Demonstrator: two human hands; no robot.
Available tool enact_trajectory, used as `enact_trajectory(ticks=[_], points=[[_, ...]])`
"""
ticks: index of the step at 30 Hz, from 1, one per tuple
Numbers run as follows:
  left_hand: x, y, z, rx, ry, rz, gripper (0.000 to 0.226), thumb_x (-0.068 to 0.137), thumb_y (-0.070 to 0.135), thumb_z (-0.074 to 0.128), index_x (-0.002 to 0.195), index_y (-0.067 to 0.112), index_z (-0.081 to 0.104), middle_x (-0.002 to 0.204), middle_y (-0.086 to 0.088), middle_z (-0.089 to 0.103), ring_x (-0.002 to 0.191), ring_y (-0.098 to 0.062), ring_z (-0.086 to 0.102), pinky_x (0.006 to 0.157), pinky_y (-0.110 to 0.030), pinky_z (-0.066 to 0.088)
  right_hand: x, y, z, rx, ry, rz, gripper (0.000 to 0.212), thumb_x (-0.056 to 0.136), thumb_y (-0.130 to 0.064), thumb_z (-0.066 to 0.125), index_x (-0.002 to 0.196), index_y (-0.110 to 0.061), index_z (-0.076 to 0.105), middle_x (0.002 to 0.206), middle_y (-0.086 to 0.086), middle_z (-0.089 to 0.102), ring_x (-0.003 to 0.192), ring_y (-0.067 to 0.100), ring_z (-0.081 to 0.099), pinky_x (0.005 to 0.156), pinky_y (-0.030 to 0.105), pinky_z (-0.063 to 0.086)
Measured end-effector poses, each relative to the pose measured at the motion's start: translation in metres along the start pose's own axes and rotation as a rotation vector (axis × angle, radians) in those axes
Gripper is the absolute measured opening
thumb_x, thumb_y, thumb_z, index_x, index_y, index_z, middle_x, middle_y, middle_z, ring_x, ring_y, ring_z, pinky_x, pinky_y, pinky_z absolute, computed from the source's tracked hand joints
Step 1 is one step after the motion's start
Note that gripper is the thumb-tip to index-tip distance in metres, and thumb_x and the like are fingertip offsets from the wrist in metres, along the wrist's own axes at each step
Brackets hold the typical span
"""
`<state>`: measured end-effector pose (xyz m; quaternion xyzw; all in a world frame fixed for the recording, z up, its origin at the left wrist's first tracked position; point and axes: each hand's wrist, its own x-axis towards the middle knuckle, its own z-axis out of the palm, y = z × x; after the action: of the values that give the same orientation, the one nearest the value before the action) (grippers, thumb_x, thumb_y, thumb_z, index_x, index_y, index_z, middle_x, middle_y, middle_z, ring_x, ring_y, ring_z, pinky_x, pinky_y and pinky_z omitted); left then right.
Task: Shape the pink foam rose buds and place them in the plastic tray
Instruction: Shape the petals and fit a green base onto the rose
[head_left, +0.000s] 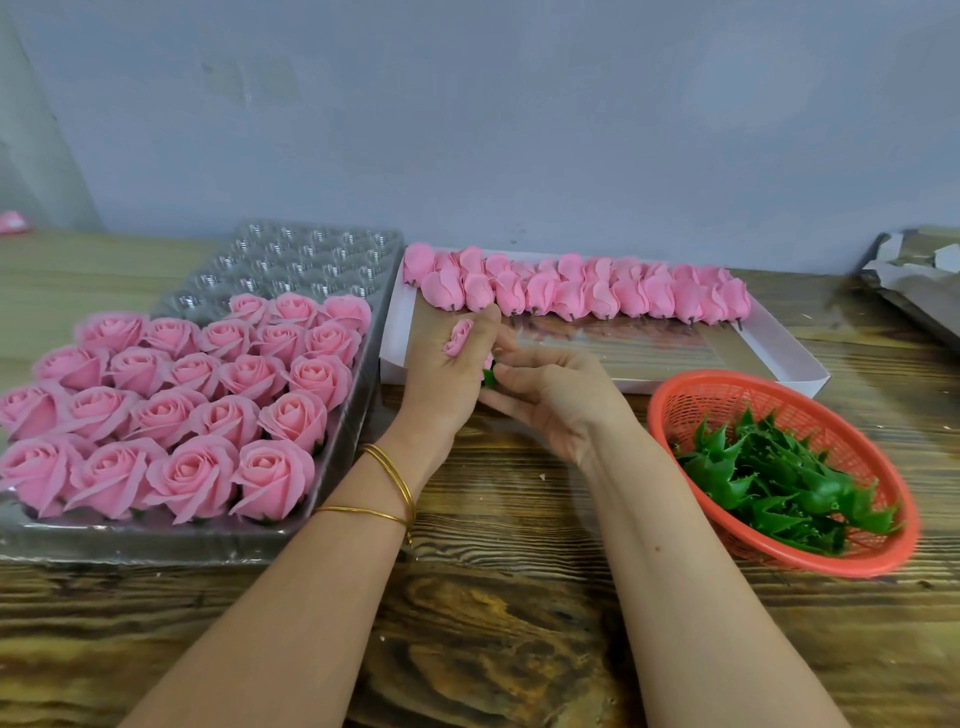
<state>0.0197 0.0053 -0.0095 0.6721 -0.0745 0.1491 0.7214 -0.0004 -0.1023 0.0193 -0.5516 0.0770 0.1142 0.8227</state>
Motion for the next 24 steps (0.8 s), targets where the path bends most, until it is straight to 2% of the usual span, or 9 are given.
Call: enact_trajectory(ticks=[5, 9, 12, 15, 20, 24], points=[[0.0023, -0.0030, -0.0003, 0.008, 0.003, 0.001, 0.040, 0.094, 0.039, 0.052, 0.071, 0.009, 0.065, 0.083, -0.007, 0.069, 0.085, -0.016, 0.066, 0.074, -0.015, 0.049, -0.0002, 0.0014, 0.0014, 0.022, -0.009, -0.012, 0.023, 0.086, 0.023, 0.051, 0.077, 0.005, 0.062, 0.081, 0.015, 0.066, 0.077, 0.023, 0.067, 0.077, 0.034, 0.059], [0.0023, -0.0021, 0.0017, -0.009, 0.000, 0.004, 0.040, 0.093, 0.038, 0.052, 0.060, 0.022, 0.067, 0.080, -0.002, 0.071, 0.081, -0.007, 0.066, 0.072, -0.012, 0.048, 0.0007, 0.0028, 0.0014, -0.039, 0.032, -0.026, 0.022, 0.086, 0.022, 0.051, 0.082, 0.003, 0.061, 0.083, 0.017, 0.063, 0.084, 0.028, 0.065, 0.088, 0.042, 0.056], [0.0022, -0.0011, 0.0017, -0.012, 0.014, -0.016, 0.040, 0.091, 0.039, 0.052, 0.059, 0.021, 0.067, 0.081, -0.005, 0.070, 0.080, -0.007, 0.065, 0.070, -0.011, 0.048, 0.0006, 0.0029, 0.0020, -0.116, 0.041, -0.013, 0.023, 0.087, 0.018, 0.053, 0.086, -0.002, 0.064, 0.088, 0.015, 0.064, 0.090, 0.029, 0.065, 0.094, 0.047, 0.053], [0.0012, 0.0001, 0.0010, -0.012, 0.013, -0.024, 0.038, 0.096, 0.032, 0.054, 0.064, 0.015, 0.068, 0.083, -0.006, 0.071, 0.081, -0.008, 0.065, 0.071, -0.013, 0.048, 0.0014, 0.0032, 0.0025, -0.121, 0.033, -0.003, 0.022, 0.088, 0.018, 0.052, 0.091, -0.001, 0.064, 0.091, 0.015, 0.063, 0.082, 0.025, 0.064, 0.094, 0.043, 0.053], [0.0007, 0.0026, 0.0009, -0.011, 0.010, -0.045, 0.037, 0.097, 0.029, 0.054, 0.065, 0.017, 0.067, 0.083, -0.001, 0.072, 0.082, -0.009, 0.065, 0.077, -0.021, 0.050, 0.0042, 0.0039, 0.0021, -0.060, 0.022, 0.025, 0.022, 0.088, 0.019, 0.051, 0.104, 0.008, 0.063, 0.106, 0.022, 0.064, 0.090, 0.028, 0.066, 0.084, 0.034, 0.057], [0.0005, 0.0030, 0.0001, -0.016, 0.007, -0.014, 0.037, 0.098, 0.028, 0.053, 0.065, 0.017, 0.066, 0.079, 0.000, 0.070, 0.080, -0.008, 0.065, 0.075, -0.018, 0.051, 0.0010, 0.0022, 0.0028, -0.041, 0.007, 0.037, 0.018, 0.088, 0.020, 0.051, 0.093, 0.009, 0.064, 0.098, 0.022, 0.065, 0.085, 0.029, 0.067, 0.086, 0.037, 0.057]])
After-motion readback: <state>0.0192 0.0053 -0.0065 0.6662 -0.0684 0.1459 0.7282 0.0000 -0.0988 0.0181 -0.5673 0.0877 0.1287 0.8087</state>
